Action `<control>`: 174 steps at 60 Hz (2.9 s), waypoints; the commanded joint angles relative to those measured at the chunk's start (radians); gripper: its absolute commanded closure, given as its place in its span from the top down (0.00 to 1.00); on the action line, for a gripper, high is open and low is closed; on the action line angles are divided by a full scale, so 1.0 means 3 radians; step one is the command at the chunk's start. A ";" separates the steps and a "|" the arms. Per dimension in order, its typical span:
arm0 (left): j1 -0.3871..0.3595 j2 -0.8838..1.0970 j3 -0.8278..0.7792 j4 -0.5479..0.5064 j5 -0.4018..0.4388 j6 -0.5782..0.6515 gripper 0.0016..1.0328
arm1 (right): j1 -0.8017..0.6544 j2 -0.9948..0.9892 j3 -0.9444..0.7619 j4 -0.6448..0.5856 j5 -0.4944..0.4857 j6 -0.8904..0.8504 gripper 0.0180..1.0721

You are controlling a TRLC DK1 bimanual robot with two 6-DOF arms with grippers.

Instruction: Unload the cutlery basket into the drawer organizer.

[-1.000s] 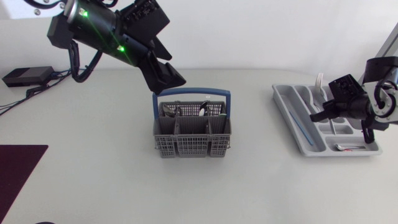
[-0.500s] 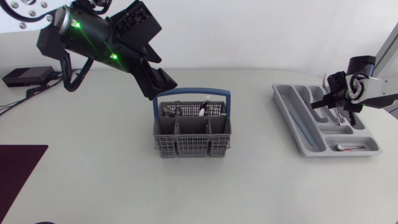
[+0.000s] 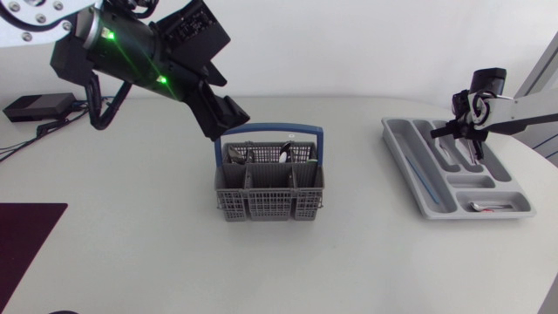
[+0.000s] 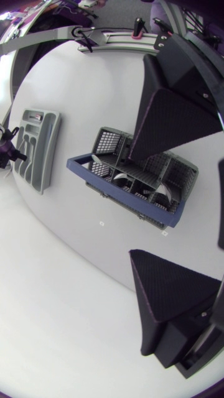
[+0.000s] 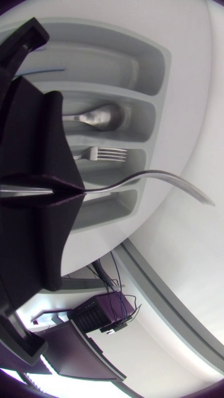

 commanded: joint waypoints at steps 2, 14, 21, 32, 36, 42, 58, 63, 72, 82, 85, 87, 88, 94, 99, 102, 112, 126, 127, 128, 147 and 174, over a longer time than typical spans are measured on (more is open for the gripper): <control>-0.0033 -0.0074 -0.0087 0.0020 -0.0024 -0.0073 0.96 | 0.0049 0.0193 0.0147 -0.0102 0.0101 0.0130 0.05; -0.0033 -0.0110 -0.0113 0.0020 -0.0029 -0.0068 0.96 | 0.0054 0.0398 0.0326 -0.0163 0.0219 0.0181 0.05; -0.0033 -0.0125 -0.0128 0.0020 -0.0029 -0.0068 0.96 | 0.0054 0.0520 0.0434 -0.0220 0.0239 0.0206 0.06; -0.0043 -0.0151 -0.0143 0.0020 -0.0044 -0.0068 0.96 | 0.0054 0.0602 0.0521 -0.0301 0.0244 0.0268 0.07; -0.0043 -0.0161 -0.0149 0.0015 -0.0049 -0.0063 0.96 | 0.0054 0.0602 0.0531 -0.0327 0.0239 0.0268 0.18; -0.0043 -0.0176 -0.0154 0.0015 -0.0049 -0.0068 0.96 | 0.0060 0.0597 0.0521 -0.0358 0.0239 0.0283 0.27; -0.0043 -0.0212 -0.0200 0.0020 -0.0116 -0.0073 0.96 | 0.0044 0.0362 0.0321 -0.0352 0.0208 0.0314 0.56; -0.0033 -0.0248 -0.0230 0.0020 -0.0187 -0.0078 0.96 | 0.0039 0.0152 0.0142 -0.0332 0.0157 0.0314 0.58; -0.0033 -0.0350 -0.0333 0.0026 -0.0244 -0.0104 0.96 | 0.0049 -0.0446 -0.0471 -0.0138 -0.0047 0.0314 0.58; -0.0028 -0.0519 -0.0542 0.0061 -0.0244 -0.0109 0.96 | 0.0131 -0.1223 -0.1274 0.0077 -0.0492 0.0273 0.63; -0.0012 -0.0575 -0.0614 0.0102 -0.0244 -0.0109 0.96 | 0.0162 -0.1464 -0.1509 0.0087 -0.0702 0.0258 0.63; 0.0003 -0.0601 -0.0650 0.0107 -0.0244 -0.0114 0.96 | 0.0198 -0.1581 -0.1612 0.0077 -0.0763 0.0258 0.63; 0.0013 -0.0606 -0.0665 0.0107 -0.0244 -0.0114 0.96 | 0.0218 -0.1653 -0.1673 0.0077 -0.0809 0.0252 0.63; 0.0115 -0.0667 -0.0793 0.0128 -0.0238 -0.0129 0.96 | 0.0361 -0.2092 -0.2031 0.0057 -0.1106 0.0237 0.63; 0.0161 -0.0723 -0.0957 0.0220 -0.0238 -0.0119 0.96 | 0.0525 -0.2374 -0.2215 0.0005 -0.1188 0.0237 0.62; 0.0192 -0.0764 -0.1069 0.0322 -0.0238 -0.0114 0.96 | 0.0658 -0.2512 -0.2287 -0.0061 -0.1203 0.0237 0.62; 0.0284 -0.0877 -0.1437 0.0598 -0.0198 -0.0104 0.94 | 0.1103 -0.2762 -0.2399 -0.0199 -0.1198 0.0314 0.60; 0.0356 -0.1020 -0.1790 0.0879 -0.0167 -0.0099 0.84 | 0.1614 -0.2634 -0.2235 -0.0291 -0.1213 0.0513 0.46; 0.0361 -0.1020 -0.1800 0.0879 -0.0151 -0.0099 0.84 | 0.1640 -0.2614 -0.2215 -0.0291 -0.1208 0.0529 0.45; 0.0366 -0.1020 -0.1826 0.0879 -0.0116 -0.0099 0.83 | 0.1670 -0.2594 -0.2195 -0.0291 -0.1213 0.0544 0.43; 0.0427 -0.0933 -0.2138 0.1094 0.0012 -0.0073 0.19 | 0.1931 -0.1985 -0.1555 -0.0445 -0.1525 0.0897 0.05; 0.0166 -0.0534 -0.2393 0.1483 0.0099 -0.0073 0.03 | 0.1911 -0.1515 -0.0896 -0.0951 -0.2359 0.1275 0.05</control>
